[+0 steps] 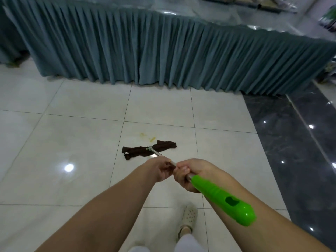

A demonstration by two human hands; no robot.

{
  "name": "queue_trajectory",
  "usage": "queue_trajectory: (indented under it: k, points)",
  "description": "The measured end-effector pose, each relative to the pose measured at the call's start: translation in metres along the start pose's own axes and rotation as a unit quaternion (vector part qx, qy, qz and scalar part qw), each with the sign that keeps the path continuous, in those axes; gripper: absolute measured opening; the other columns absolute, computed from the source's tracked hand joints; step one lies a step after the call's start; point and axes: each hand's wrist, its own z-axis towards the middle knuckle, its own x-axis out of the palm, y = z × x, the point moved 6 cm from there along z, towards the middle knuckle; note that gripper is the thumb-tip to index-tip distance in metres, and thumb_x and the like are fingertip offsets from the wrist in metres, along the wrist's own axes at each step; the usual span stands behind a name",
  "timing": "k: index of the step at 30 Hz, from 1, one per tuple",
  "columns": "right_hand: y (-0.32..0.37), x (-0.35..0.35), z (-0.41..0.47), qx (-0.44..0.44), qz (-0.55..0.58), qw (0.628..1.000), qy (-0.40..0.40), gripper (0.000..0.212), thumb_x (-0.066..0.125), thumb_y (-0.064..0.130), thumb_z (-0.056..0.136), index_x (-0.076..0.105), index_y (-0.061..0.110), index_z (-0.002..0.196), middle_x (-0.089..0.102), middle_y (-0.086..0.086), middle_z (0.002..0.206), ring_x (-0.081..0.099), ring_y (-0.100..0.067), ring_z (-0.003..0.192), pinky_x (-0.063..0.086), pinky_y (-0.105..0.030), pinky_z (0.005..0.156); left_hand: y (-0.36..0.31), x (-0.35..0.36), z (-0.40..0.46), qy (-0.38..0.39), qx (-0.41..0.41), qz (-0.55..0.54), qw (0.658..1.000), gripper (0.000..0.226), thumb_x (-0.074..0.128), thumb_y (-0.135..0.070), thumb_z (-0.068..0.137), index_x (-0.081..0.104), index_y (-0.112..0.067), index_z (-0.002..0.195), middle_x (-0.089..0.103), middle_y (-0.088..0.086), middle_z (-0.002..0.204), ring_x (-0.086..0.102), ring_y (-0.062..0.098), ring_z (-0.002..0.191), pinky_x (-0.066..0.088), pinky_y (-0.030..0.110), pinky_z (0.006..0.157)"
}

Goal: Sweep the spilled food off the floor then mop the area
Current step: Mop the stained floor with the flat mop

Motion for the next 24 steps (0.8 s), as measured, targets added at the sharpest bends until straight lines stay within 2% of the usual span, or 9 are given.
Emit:
queue_trajectory:
  k: [4, 12, 18, 22, 24]
  points:
    - [0.044, 0.003, 0.019, 0.005, -0.062, 0.998, -0.004, 0.032, 0.040, 0.002, 0.095, 0.044, 0.006, 0.063, 0.034, -0.005, 0.036, 0.031, -0.010, 0.018, 0.026, -0.010, 0.023, -0.028, 0.008, 0.024, -0.027, 0.000, -0.046, 0.999, 0.039, 0.036, 0.000, 0.096, 0.037, -0.006, 0.057, 0.041, 0.005, 0.026, 0.045, 0.014, 0.020, 0.042, 0.016, 0.029]
    - [0.142, -0.009, 0.053, 0.050, -0.165, 0.985, -0.003, 0.030, 0.038, 0.003, 0.095, 0.043, 0.006, 0.065, 0.037, -0.005, 0.037, 0.031, -0.009, 0.019, 0.025, -0.010, 0.023, -0.076, 0.044, 0.081, -0.079, -0.006, -0.142, 0.987, 0.029, 0.046, -0.005, 0.095, 0.046, -0.001, 0.065, 0.048, 0.010, 0.032, 0.051, 0.019, 0.025, 0.046, 0.021, 0.031]
    - [0.201, -0.011, 0.078, 0.068, -0.223, 0.973, 0.000, 0.030, 0.041, 0.005, 0.095, 0.043, 0.006, 0.065, 0.037, -0.004, 0.040, 0.031, -0.009, 0.020, 0.025, -0.009, 0.024, -0.105, 0.059, 0.126, -0.109, 0.017, -0.217, 0.970, 0.031, 0.046, -0.004, 0.095, 0.046, -0.003, 0.064, 0.042, 0.004, 0.032, 0.044, 0.013, 0.030, 0.045, 0.020, 0.031]
    - [0.229, -0.011, 0.094, 0.075, -0.242, 0.967, 0.009, 0.030, 0.042, 0.005, 0.094, 0.043, 0.005, 0.065, 0.037, -0.002, 0.049, 0.031, -0.008, 0.021, 0.025, -0.010, 0.024, -0.121, 0.064, 0.147, -0.129, 0.032, -0.240, 0.961, 0.028, 0.046, -0.007, 0.096, 0.048, -0.003, 0.069, 0.051, 0.004, 0.034, 0.051, 0.013, 0.025, 0.044, 0.019, 0.031]
    - [0.237, -0.014, 0.098, 0.086, -0.242, 0.966, 0.017, 0.029, 0.042, 0.005, 0.094, 0.043, 0.005, 0.065, 0.037, -0.002, 0.049, 0.031, -0.008, 0.021, 0.025, -0.010, 0.023, -0.124, 0.067, 0.157, -0.133, 0.033, -0.247, 0.959, 0.026, 0.046, -0.008, 0.097, 0.051, -0.002, 0.071, 0.057, 0.007, 0.047, 0.055, 0.014, 0.028, 0.046, 0.020, 0.032]
